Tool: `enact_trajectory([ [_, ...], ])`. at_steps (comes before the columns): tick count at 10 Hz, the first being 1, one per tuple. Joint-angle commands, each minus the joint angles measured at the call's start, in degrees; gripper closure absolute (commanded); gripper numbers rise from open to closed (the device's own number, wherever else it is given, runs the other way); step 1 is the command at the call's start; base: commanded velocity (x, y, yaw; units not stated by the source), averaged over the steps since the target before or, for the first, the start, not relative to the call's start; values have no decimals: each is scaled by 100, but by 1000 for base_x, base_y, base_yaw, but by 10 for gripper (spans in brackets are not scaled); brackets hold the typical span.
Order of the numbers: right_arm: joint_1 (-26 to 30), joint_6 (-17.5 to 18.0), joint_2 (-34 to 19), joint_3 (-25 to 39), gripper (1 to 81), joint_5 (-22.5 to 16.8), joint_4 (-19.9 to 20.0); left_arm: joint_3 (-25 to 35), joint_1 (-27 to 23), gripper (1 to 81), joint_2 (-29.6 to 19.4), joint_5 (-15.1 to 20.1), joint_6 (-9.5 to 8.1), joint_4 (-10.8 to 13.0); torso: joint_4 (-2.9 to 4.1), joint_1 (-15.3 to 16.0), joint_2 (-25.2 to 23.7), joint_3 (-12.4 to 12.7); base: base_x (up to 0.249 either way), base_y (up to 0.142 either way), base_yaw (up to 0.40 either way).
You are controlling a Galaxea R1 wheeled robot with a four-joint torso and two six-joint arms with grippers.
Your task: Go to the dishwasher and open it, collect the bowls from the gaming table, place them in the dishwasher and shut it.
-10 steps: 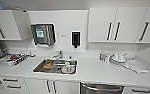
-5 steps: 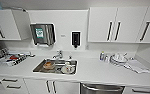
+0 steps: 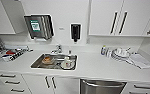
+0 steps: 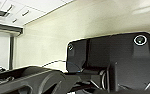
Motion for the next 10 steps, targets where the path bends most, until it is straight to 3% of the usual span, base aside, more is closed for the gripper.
enact_trajectory([
  [1,879,56,-738,784,10,-222,-2,762,-170,10,-848,145,0,42,0,352,-545,29,0,0,0],
  [3,1064,83,-756,766,10,-222,33,1507,-222,10,-1619,-329,0,42,0,557,-866,-100,0,0,0],
  [6,1231,179,-774,757,10,-249,51,2912,-618,10,-2727,-383,0,111,0,940,-1467,-124,0,0,0],
  [8,1363,223,-853,827,10,-292,60,3521,-733,10,-3082,-383,0,375,0,1191,-1867,-124,0,0,0],
  [10,1539,320,-966,950,10,-310,86,4066,-741,10,-3414,-383,9,822,0,1447,-2276,-124,0,0,0],
])
